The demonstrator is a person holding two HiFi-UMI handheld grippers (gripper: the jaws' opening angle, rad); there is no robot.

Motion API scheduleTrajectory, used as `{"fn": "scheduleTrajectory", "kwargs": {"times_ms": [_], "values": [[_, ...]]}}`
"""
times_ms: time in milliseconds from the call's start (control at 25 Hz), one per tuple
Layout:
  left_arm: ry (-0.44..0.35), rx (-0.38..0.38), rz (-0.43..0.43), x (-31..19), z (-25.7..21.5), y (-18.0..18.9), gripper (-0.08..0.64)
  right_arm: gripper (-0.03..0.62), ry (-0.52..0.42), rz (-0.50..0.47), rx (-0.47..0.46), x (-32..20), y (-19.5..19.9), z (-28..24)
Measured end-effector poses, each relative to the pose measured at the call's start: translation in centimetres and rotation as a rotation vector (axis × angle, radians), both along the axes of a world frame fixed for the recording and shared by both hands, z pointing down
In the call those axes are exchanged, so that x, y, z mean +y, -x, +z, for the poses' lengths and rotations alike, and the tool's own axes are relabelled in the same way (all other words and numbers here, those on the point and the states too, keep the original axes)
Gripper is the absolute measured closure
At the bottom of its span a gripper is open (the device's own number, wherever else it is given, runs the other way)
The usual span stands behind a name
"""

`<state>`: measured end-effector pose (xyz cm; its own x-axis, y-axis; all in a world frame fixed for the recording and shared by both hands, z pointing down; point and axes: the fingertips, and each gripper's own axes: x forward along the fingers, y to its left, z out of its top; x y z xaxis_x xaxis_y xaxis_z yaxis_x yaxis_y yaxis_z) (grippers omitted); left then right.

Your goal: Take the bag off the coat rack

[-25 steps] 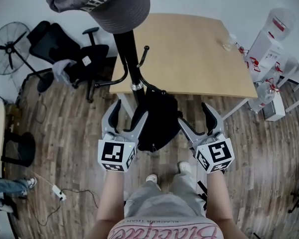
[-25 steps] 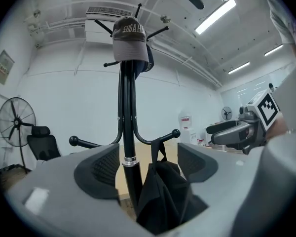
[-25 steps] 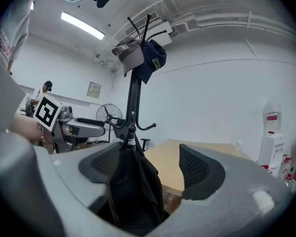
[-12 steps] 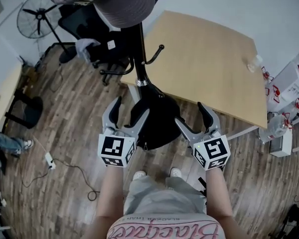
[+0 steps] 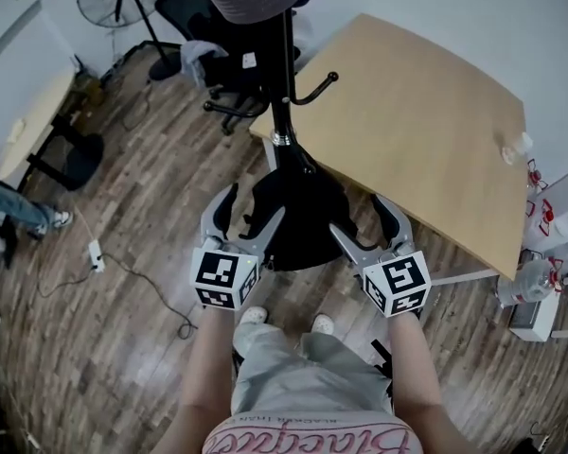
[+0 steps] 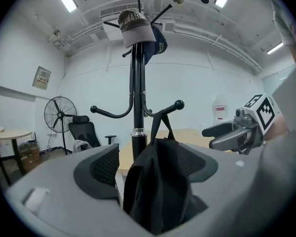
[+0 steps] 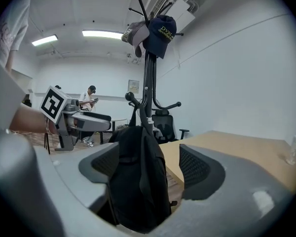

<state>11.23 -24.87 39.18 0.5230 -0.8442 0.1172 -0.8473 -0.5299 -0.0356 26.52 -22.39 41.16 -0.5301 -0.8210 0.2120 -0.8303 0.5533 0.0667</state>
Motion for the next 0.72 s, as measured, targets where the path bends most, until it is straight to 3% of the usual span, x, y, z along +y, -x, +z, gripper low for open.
{"fn": "scheduleTrajectory", "kwargs": {"times_ms": [200,400,720], "values": [[0.033,-0.072,-0.022,0.1,2.7,-0.5,0.19,0.216,0.036,-0.07,0.012,-0.6,0.8,2.1],[0.079,-0.089,-0.04,0.0,5.4,-1.0,0.193,0.225,0.081,-0.113,0.023,-1.2,1.0,4.8],[0.163,-0.045,-0.075,-0.7,9.6,-0.6,0.216,0.238,0.196,-0.121,0.057,-2.8,1.0,10.1]]}}
